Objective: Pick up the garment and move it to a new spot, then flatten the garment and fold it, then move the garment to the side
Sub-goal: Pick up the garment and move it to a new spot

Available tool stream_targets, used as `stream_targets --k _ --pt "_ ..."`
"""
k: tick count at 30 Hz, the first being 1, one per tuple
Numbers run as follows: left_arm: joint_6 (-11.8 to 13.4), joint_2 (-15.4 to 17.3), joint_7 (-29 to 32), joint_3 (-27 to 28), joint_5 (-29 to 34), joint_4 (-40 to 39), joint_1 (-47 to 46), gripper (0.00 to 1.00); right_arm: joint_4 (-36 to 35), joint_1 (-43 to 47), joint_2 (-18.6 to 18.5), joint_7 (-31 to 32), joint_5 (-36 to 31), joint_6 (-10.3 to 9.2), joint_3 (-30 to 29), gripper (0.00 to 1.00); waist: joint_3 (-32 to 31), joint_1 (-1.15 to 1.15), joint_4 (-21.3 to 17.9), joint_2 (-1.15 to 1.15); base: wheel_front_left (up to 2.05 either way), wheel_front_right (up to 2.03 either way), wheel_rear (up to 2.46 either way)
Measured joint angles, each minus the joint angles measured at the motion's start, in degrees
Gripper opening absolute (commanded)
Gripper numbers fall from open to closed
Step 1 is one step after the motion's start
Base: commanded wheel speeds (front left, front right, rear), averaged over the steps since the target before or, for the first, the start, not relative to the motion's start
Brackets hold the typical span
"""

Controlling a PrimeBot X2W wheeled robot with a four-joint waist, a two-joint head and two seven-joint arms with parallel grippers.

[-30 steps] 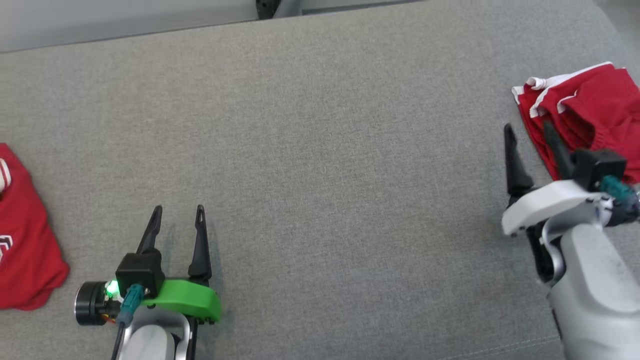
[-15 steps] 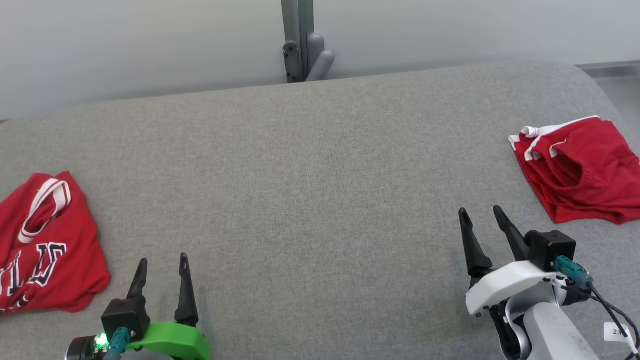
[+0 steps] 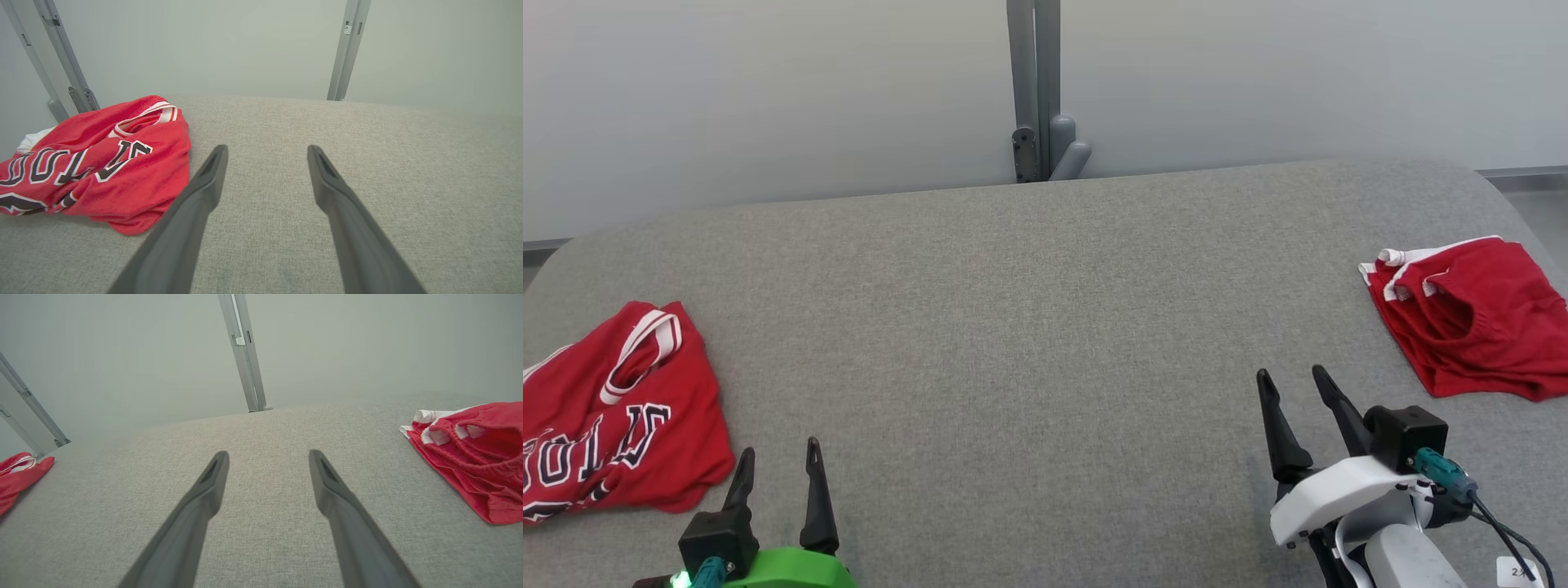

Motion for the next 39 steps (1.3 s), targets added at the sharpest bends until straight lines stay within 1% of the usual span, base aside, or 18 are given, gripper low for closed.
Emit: stream_targets --k 5,10,16,26,31,34,36,39 --pt "0.01 -0.02 -0.01 -0.53 -0.11 0.1 -0.04 1.0 0.4 0.25 0.07 0.0 0.22 0.0 0.34 1.0 0.41 0.0 0.92 0.0 0.0 0.0 0.0" --pt "0.26 -0.04 -0.01 -0.87 -0.56 0.53 -0.16 1.0 1.21 1.01 -0.16 0.0 0.68 0.0 1.94 1.0 0.9 0.0 3.62 0.0 0.0 0.0 0.0" --pt "0.34 -0.04 0.0 -0.24 -0.4 0.99 -0.21 1.0 1.09 0.98 -0.38 0.0 1.63 -0.01 4.76 1.0 1.48 0.0 9.13 0.0 0.0 0.0 0.0" --pt "0.56 -0.02 0.0 1.42 -0.36 1.18 0.44 1.0 1.46 -0.44 -1.0 0.0 2.44 -0.01 9.32 1.0 2.76 0.0 21.6 0.0 0.0 0.0 0.0" --pt "0.43 0.01 0.0 2.0 -1.68 1.72 1.37 1.0 1.71 -1.38 -0.99 0.0 2.58 0.0 11.0 1.0 3.37 0.0 27.13 0.0 0.0 0.0 0.0" --pt "0.18 0.01 0.0 2.22 -2.83 1.88 1.41 1.0 1.75 -1.68 -1.23 0.0 2.6 0.0 11.98 1.0 4.0 0.0 29.27 0.0 0.0 0.0 0.0" --pt "-0.67 0.01 0.0 2.48 -4.11 2.07 0.94 1.0 1.71 -2.46 -2.02 0.0 2.66 0.0 12.67 1.0 5.14 0.0 29.95 0.0 0.0 0.0 0.0" --pt "-2.04 -0.01 0.0 2.7 -4.63 2.94 -1.48 1.0 1.25 -3.05 -3.27 0.0 2.52 0.0 13.06 1.0 6.09 0.0 29.51 0.0 0.0 0.0 0.0"
